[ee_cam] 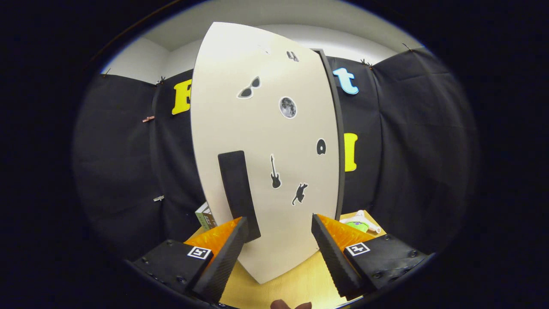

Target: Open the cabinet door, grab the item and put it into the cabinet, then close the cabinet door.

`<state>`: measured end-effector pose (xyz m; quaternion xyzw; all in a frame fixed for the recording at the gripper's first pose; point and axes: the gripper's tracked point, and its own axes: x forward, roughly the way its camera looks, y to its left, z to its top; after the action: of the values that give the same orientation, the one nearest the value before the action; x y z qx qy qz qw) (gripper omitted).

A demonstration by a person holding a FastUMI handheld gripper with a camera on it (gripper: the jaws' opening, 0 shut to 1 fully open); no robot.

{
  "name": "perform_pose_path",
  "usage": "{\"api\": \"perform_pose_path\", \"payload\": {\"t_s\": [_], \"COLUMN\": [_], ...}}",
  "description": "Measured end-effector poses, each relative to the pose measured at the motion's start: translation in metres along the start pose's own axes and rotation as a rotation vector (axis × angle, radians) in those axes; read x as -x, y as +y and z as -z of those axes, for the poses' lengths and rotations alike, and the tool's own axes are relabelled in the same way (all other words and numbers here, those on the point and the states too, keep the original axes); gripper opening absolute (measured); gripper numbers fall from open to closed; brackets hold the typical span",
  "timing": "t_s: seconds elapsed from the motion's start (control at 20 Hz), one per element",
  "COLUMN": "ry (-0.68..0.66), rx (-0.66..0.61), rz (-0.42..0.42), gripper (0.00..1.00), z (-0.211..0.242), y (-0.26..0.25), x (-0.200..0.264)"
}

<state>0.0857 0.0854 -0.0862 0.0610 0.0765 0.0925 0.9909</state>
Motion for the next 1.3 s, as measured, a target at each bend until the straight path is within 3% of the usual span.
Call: {"api": "perform_pose_path", "payload": {"t_s": [0.3,0.75,1.3], "ry": [-0.025,-0.071,-0.1], "rx": [0.02,0.047,0.081], "rz": [-0.019,0.067,0.096], "gripper": [0.98,0.97,0.97], "z": [-0.008,-0.026,-0.029], "y": [0.013,-0.011,-0.008], "x": [-0.01,-0.019,-0.029]}}
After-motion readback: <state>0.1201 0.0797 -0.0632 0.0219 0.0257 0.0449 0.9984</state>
